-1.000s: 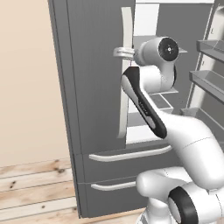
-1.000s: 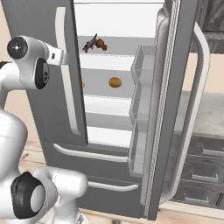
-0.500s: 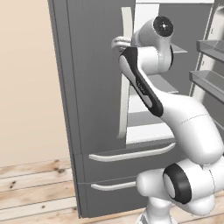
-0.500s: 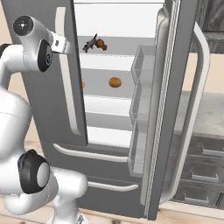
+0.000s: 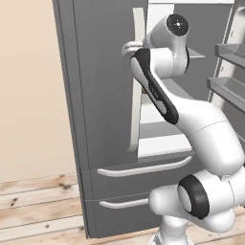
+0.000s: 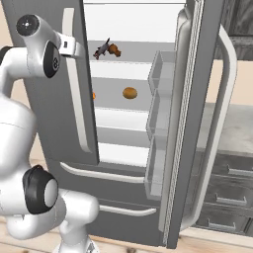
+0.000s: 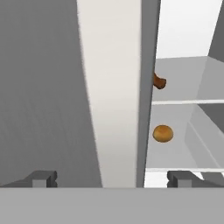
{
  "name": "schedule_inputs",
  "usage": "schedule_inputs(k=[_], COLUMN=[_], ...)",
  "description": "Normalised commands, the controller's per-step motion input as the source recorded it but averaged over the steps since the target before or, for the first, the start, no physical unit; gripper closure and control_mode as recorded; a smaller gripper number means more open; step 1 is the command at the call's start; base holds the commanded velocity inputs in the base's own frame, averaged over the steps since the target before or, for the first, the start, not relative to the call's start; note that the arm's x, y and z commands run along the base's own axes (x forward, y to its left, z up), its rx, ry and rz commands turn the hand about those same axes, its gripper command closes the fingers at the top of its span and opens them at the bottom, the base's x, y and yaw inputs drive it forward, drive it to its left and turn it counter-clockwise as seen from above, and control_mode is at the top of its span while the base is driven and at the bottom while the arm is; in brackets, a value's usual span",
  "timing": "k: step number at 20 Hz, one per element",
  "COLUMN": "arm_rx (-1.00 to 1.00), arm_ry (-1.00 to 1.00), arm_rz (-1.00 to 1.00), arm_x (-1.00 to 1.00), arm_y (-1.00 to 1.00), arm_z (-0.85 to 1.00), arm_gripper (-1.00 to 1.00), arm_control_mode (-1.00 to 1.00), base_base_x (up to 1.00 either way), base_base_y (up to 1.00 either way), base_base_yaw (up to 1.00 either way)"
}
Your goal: Gather the carrot and potato from the fridge and place them on a tray on the dining counter. Then gather the fish and chicken drumstick from the fridge and place them on the other tray.
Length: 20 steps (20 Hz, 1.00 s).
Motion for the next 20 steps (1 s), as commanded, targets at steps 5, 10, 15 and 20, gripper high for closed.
schedule_inputs(k=[5, 10, 15, 20], arm_rx=[-0.1, -0.01, 0.0, 0.0], arm_ry=[-0.05, -0.07, -0.03, -0.02], arm_rz=[-0.02, -0.01, -0.01, -0.01], arm_x=[0.01, 0.22, 0.3, 0.28], arm_y=[-0.03, 0.0, 0.0, 0.0], arm_z=[-0.11, -0.02, -0.09, -0.06], arm_gripper=[-1.0, -1.0, -1.0, -1.0], arm_control_mode=[-1.0, -1.0, -1.0, -1.0], base_base_x=[0.0, 0.0, 0.0, 0.0], base_base_y=[0.0, 0.0, 0.0, 0.0], base_base_yaw=[0.0, 0.0, 0.0, 0.0])
